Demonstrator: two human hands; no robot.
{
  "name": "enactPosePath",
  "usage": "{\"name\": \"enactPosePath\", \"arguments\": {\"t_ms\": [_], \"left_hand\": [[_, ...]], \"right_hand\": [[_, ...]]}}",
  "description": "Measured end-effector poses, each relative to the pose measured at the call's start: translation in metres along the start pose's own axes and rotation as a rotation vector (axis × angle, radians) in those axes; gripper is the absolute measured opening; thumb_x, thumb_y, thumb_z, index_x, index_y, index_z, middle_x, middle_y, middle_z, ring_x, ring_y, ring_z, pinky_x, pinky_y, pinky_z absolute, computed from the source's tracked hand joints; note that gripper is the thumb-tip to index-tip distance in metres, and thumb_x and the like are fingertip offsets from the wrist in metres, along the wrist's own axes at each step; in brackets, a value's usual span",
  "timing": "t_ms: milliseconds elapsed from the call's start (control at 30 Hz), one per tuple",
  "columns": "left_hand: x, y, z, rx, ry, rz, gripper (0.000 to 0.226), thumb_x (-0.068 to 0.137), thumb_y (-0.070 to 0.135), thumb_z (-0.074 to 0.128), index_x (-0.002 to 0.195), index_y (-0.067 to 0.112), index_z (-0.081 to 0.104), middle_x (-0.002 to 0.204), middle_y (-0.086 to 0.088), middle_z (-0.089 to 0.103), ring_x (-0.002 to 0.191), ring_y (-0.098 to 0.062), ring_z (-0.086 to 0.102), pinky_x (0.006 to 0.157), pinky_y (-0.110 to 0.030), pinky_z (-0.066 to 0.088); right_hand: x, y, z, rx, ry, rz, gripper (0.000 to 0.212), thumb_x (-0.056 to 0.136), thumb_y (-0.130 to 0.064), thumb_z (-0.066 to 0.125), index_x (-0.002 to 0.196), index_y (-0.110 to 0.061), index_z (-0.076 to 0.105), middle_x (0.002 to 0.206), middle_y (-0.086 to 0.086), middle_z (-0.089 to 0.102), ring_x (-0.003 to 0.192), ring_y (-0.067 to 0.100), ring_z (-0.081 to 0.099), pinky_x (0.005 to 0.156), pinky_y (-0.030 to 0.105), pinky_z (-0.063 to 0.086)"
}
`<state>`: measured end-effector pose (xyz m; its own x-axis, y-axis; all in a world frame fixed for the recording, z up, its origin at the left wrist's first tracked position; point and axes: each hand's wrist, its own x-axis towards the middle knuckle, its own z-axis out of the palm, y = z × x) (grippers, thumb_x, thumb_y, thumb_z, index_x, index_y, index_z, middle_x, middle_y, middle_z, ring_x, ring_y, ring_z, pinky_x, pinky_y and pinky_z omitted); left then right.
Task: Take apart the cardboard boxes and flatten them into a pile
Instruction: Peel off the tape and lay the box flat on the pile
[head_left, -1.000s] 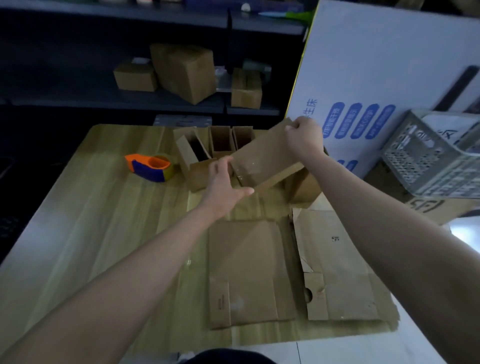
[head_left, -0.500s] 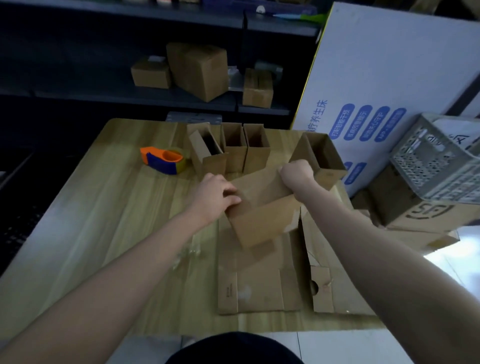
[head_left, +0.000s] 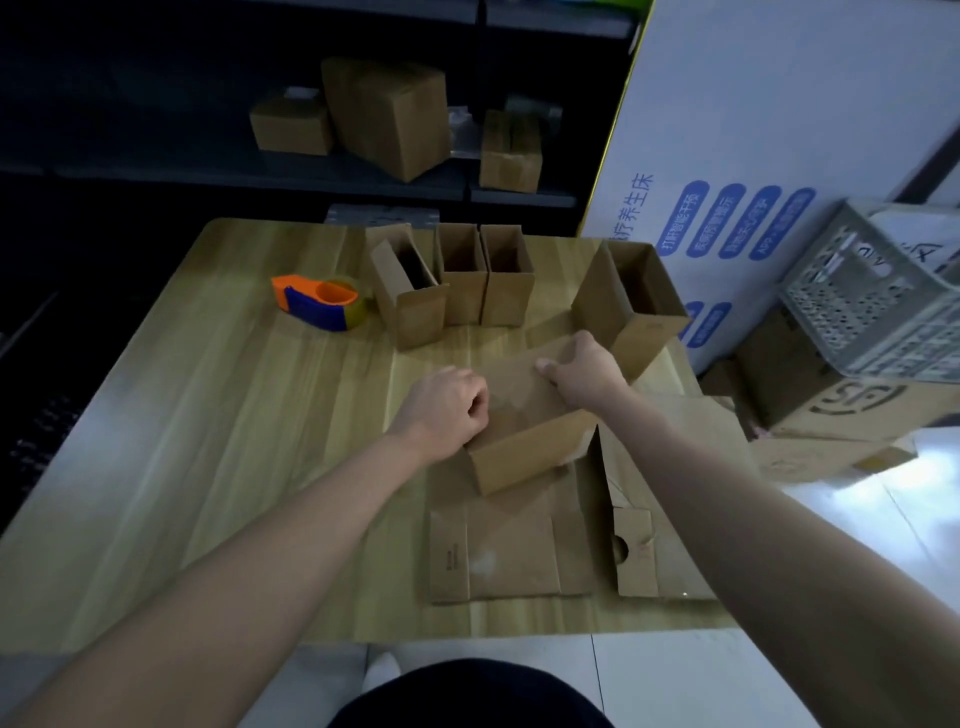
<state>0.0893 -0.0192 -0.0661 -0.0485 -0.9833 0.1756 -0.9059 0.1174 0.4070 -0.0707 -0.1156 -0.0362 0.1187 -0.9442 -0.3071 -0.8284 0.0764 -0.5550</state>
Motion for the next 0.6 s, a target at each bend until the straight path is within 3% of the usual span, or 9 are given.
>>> {"name": "enactPosePath", "arguments": {"t_ms": [67, 133, 300, 367, 433, 533, 600], "left_hand": [[0.002, 0.005, 0.003, -0.087, -0.043, -0.061, 0.009, 0.09, 0.018, 0.053, 0.086, 0.014, 0.06, 0.086, 0.005, 0.058, 0.082, -0.013, 0.053, 0.068, -0.02, 0.037], [0.004, 0.007, 0.005, -0.33, -0.042, -0.182, 0.009, 0.091, 0.019, 0.054, 0.086, 0.014, 0.059, 0.084, 0.003, 0.059, 0.078, -0.013, 0.055, 0.065, -0.022, 0.043], [0.005, 0.003, 0.01, -1.291, 0.107, -0.621, 0.015, 0.094, 0.004, 0.049, 0.081, 0.008, 0.056, 0.075, -0.004, 0.065, 0.077, -0.017, 0.059, 0.077, -0.027, 0.049], [0.005, 0.003, 0.01, -1.591, 0.14, -0.719, 0.019, 0.095, -0.001, 0.045, 0.081, 0.008, 0.054, 0.075, -0.006, 0.067, 0.075, -0.017, 0.06, 0.074, -0.025, 0.05], [0.008, 0.003, 0.01, -1.774, 0.181, -0.775, 0.02, 0.096, -0.003, 0.042, 0.083, 0.007, 0.052, 0.084, -0.011, 0.065, 0.079, -0.019, 0.061, 0.078, -0.029, 0.051], [0.016, 0.011, 0.002, -1.934, 0.188, -0.746, 0.022, 0.096, -0.003, 0.04, 0.081, 0.008, 0.051, 0.086, -0.012, 0.063, 0.08, -0.021, 0.06, 0.078, -0.033, 0.051], [0.024, 0.025, -0.006, -1.953, 0.161, -0.706, 0.021, 0.097, -0.001, 0.04, 0.081, 0.008, 0.052, 0.08, -0.01, 0.061, 0.076, -0.02, 0.059, 0.079, -0.033, 0.051]], "right_hand": [[-0.001, 0.007, -0.002, -0.088, 0.024, 0.03, 0.056, 0.092, -0.043, 0.057, 0.133, -0.012, 0.038, 0.117, 0.008, 0.059, 0.114, 0.03, 0.055, 0.105, 0.05, 0.036], [0.0, 0.015, -0.005, -0.128, 0.048, 0.059, 0.059, 0.092, -0.045, 0.055, 0.137, -0.012, 0.035, 0.121, 0.009, 0.06, 0.117, 0.031, 0.054, 0.109, 0.051, 0.029], [0.0, 0.03, -0.007, -0.146, 0.035, 0.147, 0.064, 0.092, -0.048, 0.054, 0.14, -0.012, 0.033, 0.131, 0.011, 0.054, 0.125, 0.032, 0.047, 0.112, 0.05, 0.025], [-0.001, 0.028, -0.007, -0.257, 0.122, 0.103, 0.067, 0.091, -0.046, 0.056, 0.143, -0.013, 0.03, 0.144, 0.013, 0.041, 0.135, 0.034, 0.034, 0.112, 0.051, 0.023], [-0.006, 0.02, -0.01, -0.326, 0.167, -0.054, 0.075, 0.089, -0.041, 0.059, 0.149, -0.019, 0.02, 0.155, 0.012, 0.02, 0.143, 0.035, 0.016, 0.115, 0.054, 0.016], [-0.017, 0.0, -0.01, -0.292, -0.178, -0.34, 0.108, 0.077, -0.051, 0.071, 0.153, -0.03, -0.002, 0.161, 0.005, 0.001, 0.147, 0.033, -0.004, 0.117, 0.057, 0.004], [-0.022, -0.008, -0.006, -0.395, -0.31, -0.422, 0.126, 0.067, -0.057, 0.077, 0.151, -0.032, -0.013, 0.161, 0.005, -0.004, 0.146, 0.033, -0.01, 0.117, 0.057, 0.0]]}}
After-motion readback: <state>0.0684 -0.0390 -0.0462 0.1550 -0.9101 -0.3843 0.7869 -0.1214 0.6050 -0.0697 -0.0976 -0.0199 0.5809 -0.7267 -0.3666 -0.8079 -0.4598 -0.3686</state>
